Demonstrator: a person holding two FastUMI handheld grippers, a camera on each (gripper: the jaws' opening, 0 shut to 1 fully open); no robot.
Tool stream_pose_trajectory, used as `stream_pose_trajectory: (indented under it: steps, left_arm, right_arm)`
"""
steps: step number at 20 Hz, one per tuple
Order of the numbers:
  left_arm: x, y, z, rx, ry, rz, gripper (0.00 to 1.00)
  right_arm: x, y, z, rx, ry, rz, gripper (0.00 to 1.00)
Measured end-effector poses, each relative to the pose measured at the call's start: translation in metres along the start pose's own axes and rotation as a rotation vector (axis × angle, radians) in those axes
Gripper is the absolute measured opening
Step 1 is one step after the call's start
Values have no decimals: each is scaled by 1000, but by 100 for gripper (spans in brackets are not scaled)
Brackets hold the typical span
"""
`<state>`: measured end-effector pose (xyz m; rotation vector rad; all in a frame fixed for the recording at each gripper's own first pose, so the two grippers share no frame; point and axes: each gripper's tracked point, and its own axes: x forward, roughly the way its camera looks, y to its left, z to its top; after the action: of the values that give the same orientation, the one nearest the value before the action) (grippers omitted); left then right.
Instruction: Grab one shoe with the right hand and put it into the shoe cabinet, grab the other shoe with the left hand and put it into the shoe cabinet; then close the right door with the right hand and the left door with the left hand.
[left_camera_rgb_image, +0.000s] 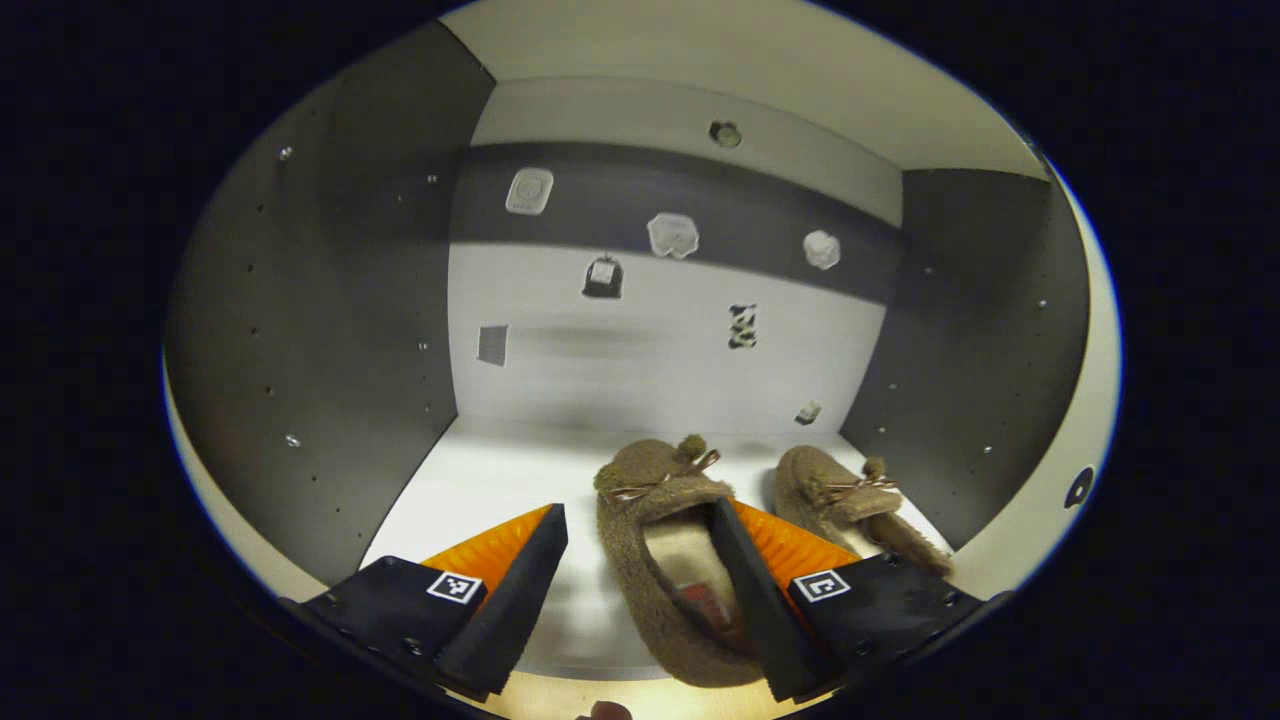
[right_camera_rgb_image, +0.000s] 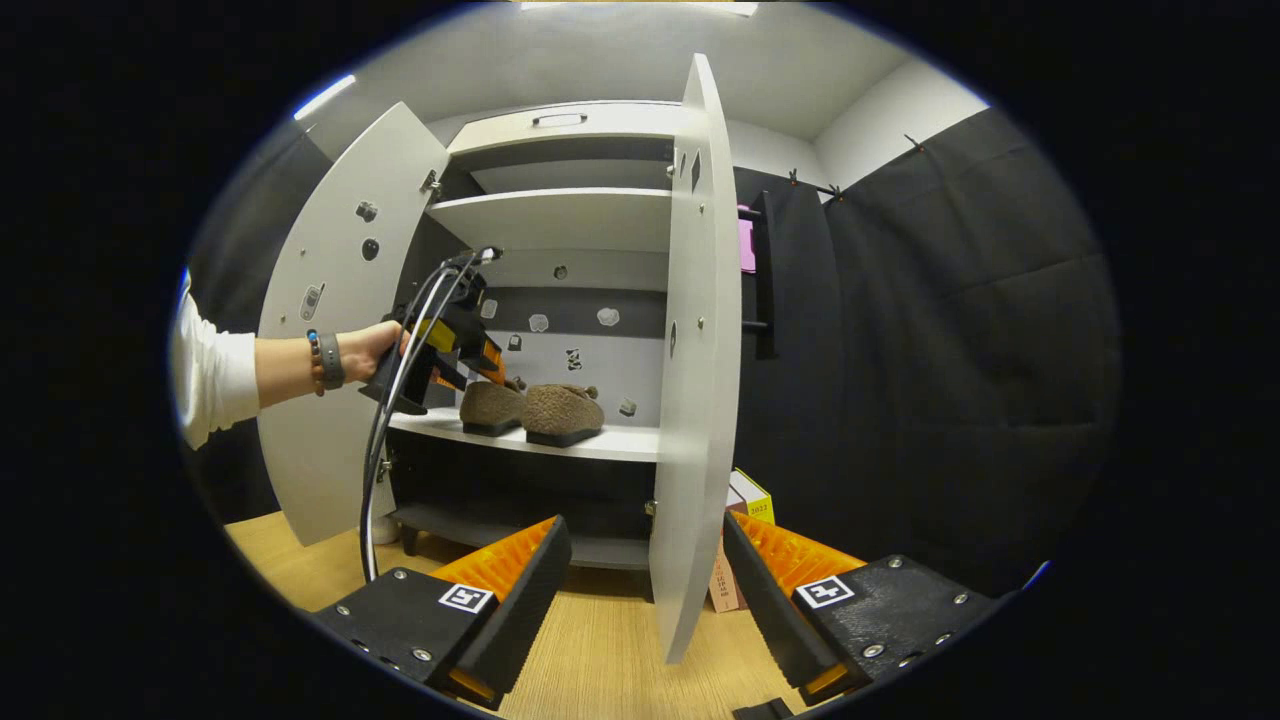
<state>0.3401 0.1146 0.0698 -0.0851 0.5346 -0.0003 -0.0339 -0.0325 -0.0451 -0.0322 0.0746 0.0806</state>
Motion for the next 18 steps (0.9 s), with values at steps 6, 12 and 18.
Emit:
stream_pose_trajectory:
  steps: [6,12,18]
  left_arm:
    - [-110,-19,43,28,-210,-58,96]
    - [-198,-13,8,46,-296,-34,97]
    - [-256,-5,-71,67,-302,59,94]
  right_arm:
    - [10,17,14,28,-30,68,94]
    - [16,42,23,38,-57,160,94]
    - [14,63,11,45,-35,215,94]
